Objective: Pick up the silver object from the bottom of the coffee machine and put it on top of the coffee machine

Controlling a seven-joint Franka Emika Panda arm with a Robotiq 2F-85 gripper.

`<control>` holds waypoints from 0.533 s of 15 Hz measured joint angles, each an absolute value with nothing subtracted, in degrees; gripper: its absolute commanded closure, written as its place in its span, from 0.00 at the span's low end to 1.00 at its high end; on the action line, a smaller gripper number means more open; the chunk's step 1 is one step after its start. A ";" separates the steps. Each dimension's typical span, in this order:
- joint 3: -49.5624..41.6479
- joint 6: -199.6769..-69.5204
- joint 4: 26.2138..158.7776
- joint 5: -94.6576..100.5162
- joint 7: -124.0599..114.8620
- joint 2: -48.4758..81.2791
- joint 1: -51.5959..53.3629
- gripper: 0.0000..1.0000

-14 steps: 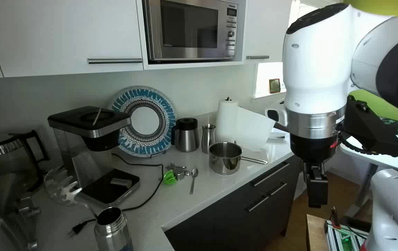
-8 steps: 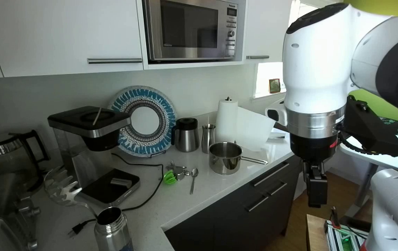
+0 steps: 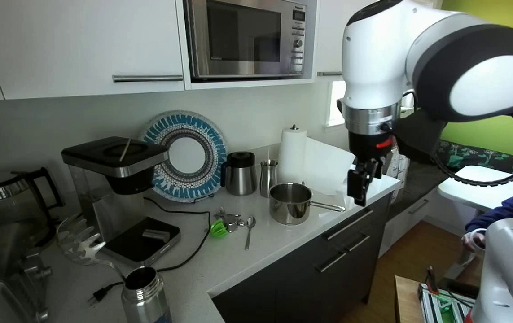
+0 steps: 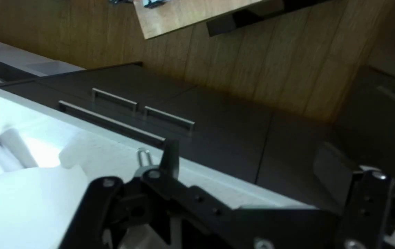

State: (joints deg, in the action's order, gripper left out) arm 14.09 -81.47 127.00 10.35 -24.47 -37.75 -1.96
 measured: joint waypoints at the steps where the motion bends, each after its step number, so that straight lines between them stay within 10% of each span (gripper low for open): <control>1: 13.28 -81.72 125.92 12.85 -24.49 -36.18 -3.56 0.00; 8: 8.72 -81.40 118.64 14.15 -22.46 -26.09 -5.21 0.00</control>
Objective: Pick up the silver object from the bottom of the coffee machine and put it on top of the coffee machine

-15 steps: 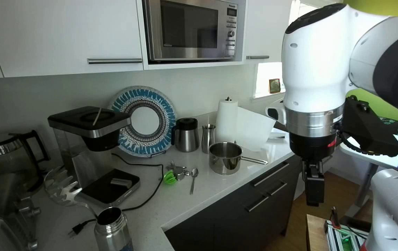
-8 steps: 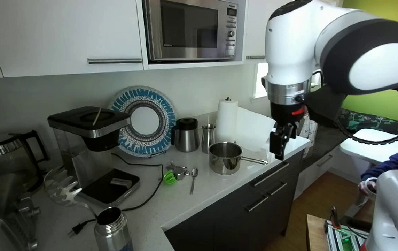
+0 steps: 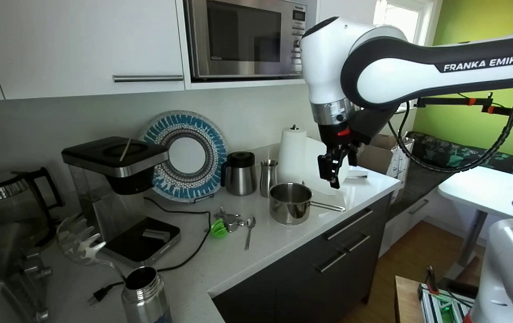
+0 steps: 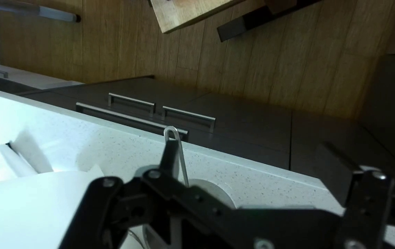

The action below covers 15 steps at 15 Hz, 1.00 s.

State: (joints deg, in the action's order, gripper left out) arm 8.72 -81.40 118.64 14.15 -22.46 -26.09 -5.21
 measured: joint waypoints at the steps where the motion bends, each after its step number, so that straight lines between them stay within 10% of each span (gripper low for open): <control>1: 8.82 -81.23 118.48 14.13 -22.46 -26.14 -5.17 0.00; 15: 6.14 -105.54 99.81 4.99 -4.99 0.09 -0.69 0.00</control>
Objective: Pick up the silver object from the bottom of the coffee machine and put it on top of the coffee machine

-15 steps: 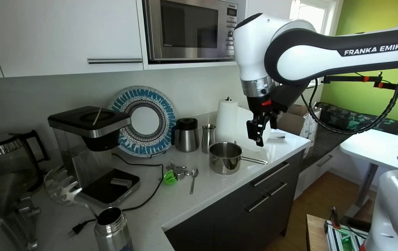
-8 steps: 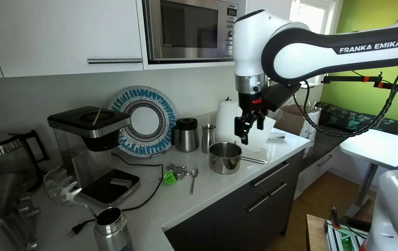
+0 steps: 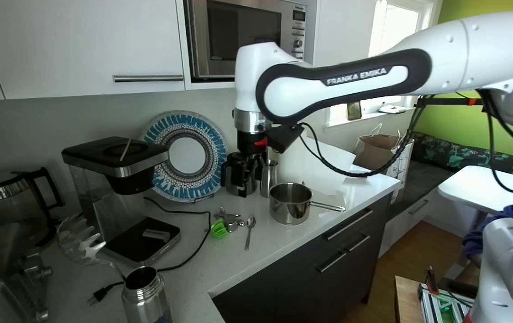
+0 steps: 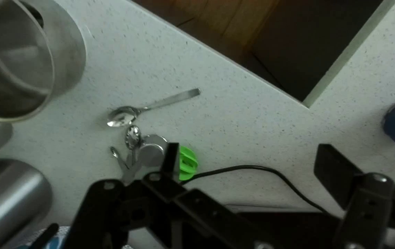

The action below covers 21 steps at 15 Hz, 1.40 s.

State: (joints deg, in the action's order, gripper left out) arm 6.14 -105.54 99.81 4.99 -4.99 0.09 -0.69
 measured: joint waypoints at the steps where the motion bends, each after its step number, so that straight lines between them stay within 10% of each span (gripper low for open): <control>1: 5.66 -105.50 97.13 4.33 -1.60 3.11 -0.66 0.00; 21: 2.07 -109.78 96.31 4.04 24.21 14.25 -1.77 0.00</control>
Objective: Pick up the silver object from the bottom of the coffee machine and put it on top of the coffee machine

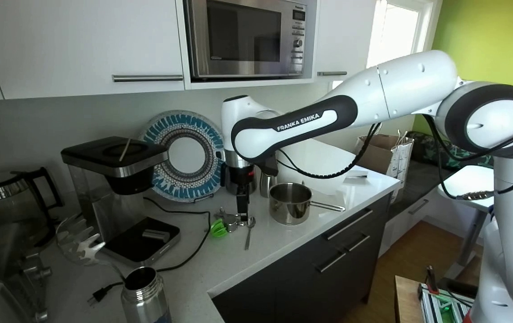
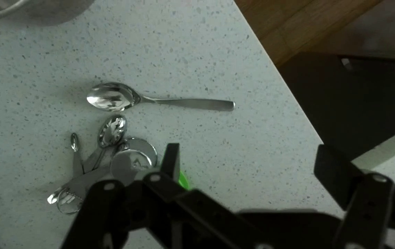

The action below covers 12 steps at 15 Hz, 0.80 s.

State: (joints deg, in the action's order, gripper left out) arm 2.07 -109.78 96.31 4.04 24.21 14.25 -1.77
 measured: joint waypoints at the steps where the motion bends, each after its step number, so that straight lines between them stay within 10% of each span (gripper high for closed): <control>1: 2.09 -109.78 96.33 4.04 24.34 14.24 -1.76 0.00; 12: 2.58 -143.21 96.81 1.31 2.39 19.73 2.40 0.00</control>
